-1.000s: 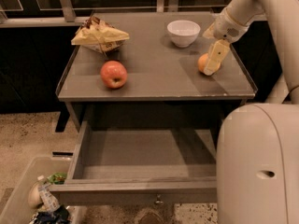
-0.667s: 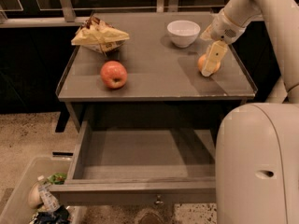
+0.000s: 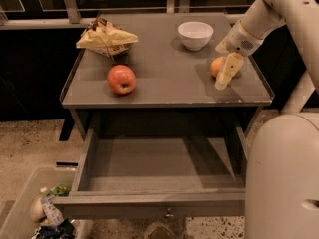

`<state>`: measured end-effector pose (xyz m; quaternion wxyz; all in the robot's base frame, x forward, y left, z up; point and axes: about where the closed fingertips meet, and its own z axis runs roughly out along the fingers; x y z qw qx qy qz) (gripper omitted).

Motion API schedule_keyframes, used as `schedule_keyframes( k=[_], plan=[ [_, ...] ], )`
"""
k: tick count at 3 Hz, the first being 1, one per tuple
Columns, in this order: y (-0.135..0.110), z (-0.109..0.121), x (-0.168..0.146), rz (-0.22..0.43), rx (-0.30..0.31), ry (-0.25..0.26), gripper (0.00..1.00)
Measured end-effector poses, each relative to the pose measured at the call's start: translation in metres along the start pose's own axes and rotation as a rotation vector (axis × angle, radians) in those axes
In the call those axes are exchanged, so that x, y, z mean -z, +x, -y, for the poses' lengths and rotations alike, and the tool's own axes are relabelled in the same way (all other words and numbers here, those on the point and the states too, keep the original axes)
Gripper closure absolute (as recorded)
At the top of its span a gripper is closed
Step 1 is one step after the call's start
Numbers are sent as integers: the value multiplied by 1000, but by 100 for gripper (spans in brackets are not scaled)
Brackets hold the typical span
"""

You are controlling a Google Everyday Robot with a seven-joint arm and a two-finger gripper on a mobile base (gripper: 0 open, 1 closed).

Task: Place orange into top drawer

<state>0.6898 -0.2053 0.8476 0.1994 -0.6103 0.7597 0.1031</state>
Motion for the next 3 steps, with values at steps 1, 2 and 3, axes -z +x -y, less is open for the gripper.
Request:
schedule_keyframes(
  k=[1,2,3],
  plan=[
    [-1,2,-2,3,1,4,0],
    [-1,2,-2,3,1,4,19],
    [-1,2,-2,3,1,4,42]
  ],
)
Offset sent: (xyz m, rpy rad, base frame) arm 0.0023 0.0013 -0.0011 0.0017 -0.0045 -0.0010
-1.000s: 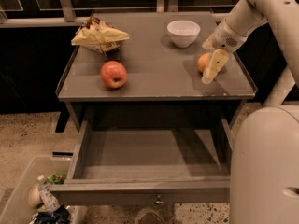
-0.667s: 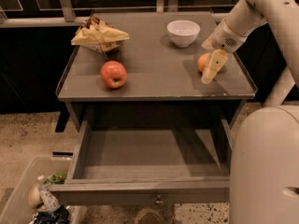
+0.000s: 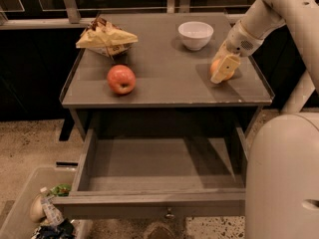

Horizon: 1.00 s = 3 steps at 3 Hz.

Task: Place orange into top drawer

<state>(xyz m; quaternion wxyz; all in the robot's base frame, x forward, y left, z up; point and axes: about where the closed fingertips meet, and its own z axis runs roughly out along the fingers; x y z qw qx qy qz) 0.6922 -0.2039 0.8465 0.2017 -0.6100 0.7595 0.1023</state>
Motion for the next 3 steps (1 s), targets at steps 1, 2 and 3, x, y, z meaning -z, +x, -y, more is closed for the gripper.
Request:
schedule_keyframes(
  k=[1,2,3],
  plan=[
    [0,0,0,0,0,0,65],
    [0,0,0,0,0,0,88],
    [0,0,0,0,0,0,100]
  ],
)
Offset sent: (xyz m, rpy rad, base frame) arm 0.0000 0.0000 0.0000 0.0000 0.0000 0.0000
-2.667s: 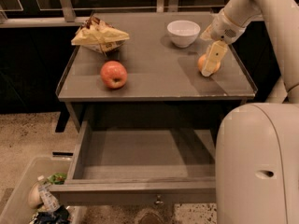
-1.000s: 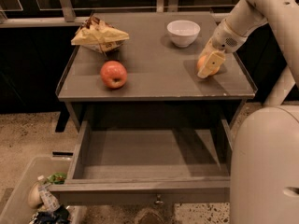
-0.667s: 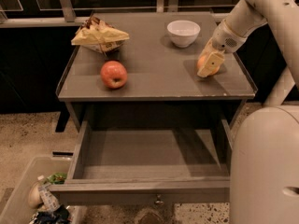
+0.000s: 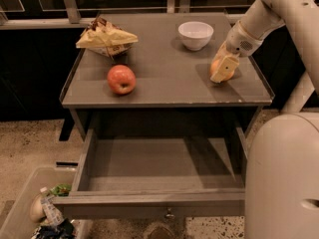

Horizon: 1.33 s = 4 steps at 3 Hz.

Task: Place orange into top drawer

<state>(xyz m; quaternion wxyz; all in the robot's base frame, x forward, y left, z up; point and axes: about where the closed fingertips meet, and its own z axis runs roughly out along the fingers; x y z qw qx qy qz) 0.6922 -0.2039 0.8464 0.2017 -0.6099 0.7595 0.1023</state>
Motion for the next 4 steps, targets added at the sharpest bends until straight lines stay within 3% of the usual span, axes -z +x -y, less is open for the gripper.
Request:
schedule_keyframes(
  k=[1,2,4],
  plan=[
    [0,0,0,0,0,0,100],
    [-3,-14,14,14,31,12,100],
    [1,-93,64,67,109,94,100]
  ],
)
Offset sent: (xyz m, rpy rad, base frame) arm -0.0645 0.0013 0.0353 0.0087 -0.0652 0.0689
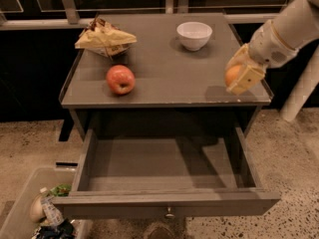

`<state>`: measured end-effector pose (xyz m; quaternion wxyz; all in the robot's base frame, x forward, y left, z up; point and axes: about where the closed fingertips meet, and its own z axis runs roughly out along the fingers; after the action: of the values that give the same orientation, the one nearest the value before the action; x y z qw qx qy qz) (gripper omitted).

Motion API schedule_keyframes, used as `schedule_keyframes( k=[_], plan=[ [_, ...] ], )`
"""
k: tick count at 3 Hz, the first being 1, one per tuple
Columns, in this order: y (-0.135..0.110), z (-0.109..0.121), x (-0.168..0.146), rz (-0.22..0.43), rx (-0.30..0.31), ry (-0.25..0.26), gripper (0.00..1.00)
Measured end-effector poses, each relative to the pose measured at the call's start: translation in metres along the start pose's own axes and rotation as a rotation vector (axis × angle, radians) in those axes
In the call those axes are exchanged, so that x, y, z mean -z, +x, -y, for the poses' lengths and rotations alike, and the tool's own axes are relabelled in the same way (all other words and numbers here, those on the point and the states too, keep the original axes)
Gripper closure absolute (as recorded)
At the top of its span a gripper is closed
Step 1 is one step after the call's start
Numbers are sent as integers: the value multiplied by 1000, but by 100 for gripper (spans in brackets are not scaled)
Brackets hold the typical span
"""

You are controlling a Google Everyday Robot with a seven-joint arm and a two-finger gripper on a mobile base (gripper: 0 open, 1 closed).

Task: Place orange into top drawer

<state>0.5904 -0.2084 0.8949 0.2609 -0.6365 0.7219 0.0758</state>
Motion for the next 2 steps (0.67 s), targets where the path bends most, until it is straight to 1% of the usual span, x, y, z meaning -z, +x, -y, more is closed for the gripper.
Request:
schedule_keyframes(
  k=[1,2],
  plan=[
    [14,-51,-14,32,-12,-26,100],
    [40,-100,-60,31,-60,-100,100]
  ],
)
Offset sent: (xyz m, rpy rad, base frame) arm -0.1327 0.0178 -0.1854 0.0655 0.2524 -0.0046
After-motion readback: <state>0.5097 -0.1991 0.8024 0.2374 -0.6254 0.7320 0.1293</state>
